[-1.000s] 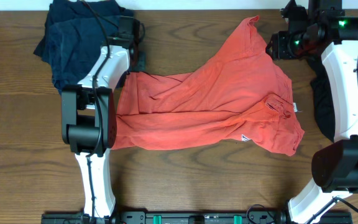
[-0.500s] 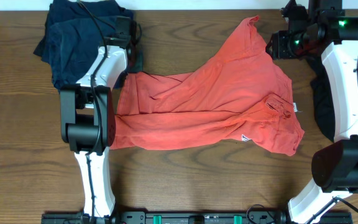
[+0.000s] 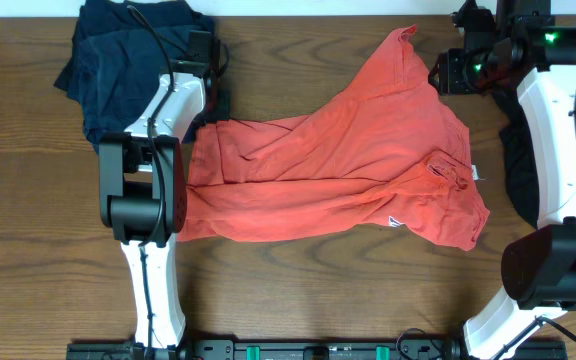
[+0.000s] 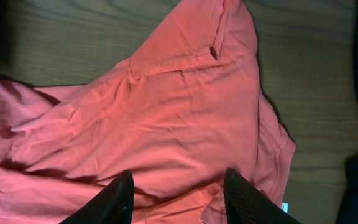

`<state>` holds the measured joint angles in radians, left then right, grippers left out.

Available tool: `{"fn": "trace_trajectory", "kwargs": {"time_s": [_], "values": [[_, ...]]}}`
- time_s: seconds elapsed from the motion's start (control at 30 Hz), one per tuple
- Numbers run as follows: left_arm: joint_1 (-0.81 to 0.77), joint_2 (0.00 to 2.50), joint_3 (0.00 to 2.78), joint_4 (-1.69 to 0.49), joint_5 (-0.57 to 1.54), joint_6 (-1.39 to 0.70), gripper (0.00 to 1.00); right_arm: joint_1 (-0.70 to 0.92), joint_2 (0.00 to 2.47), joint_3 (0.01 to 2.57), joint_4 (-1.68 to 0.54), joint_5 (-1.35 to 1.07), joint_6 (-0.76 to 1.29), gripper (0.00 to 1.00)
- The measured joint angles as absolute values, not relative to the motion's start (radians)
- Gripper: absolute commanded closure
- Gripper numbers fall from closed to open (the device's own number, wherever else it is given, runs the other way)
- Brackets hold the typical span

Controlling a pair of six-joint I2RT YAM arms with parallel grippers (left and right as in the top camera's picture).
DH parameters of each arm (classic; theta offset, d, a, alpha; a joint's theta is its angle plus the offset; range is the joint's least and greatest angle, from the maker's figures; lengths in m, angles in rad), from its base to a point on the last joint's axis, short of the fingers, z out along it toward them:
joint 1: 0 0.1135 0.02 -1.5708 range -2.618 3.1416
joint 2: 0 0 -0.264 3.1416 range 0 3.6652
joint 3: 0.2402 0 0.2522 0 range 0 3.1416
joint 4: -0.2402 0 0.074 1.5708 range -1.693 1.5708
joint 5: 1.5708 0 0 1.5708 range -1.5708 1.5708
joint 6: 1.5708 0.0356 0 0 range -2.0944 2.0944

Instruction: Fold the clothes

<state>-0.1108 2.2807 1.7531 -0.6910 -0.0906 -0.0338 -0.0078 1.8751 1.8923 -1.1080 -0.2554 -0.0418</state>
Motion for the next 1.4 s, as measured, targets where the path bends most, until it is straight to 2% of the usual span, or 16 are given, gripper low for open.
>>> {"fn": "trace_trajectory", "kwargs": {"time_s": [0.33,0.67,0.9,0.97,1.0,1.07,1.4], "values": [[-0.119,2.077,1.752,-0.907,-0.085,-0.080,0.94,-0.007,1.916,1.898,-1.008,-0.250,-0.042,0.59],[-0.208,2.016,1.748,-0.943,-0.064,-0.138,0.94,0.043,2.143,1.899,-0.721,-0.244,-0.047,0.54],[-0.219,2.016,1.739,-0.931,-0.064,-0.139,0.93,0.079,2.199,1.899,-0.699,-0.244,-0.037,0.50],[-0.217,2.016,1.731,-0.921,-0.067,-0.139,0.87,0.086,2.199,1.899,-0.699,-0.245,-0.036,0.49],[-0.217,2.016,1.727,-0.918,-0.068,-0.140,0.79,0.091,2.199,1.899,-0.701,-0.246,-0.036,0.48],[-0.217,2.016,1.724,-0.916,-0.067,-0.139,0.75,0.094,2.199,1.899,-0.711,-0.247,-0.036,0.48],[-0.210,2.016,1.724,-0.855,-0.083,-0.150,0.74,0.094,2.199,1.899,-0.737,-0.247,-0.034,0.46]]}}
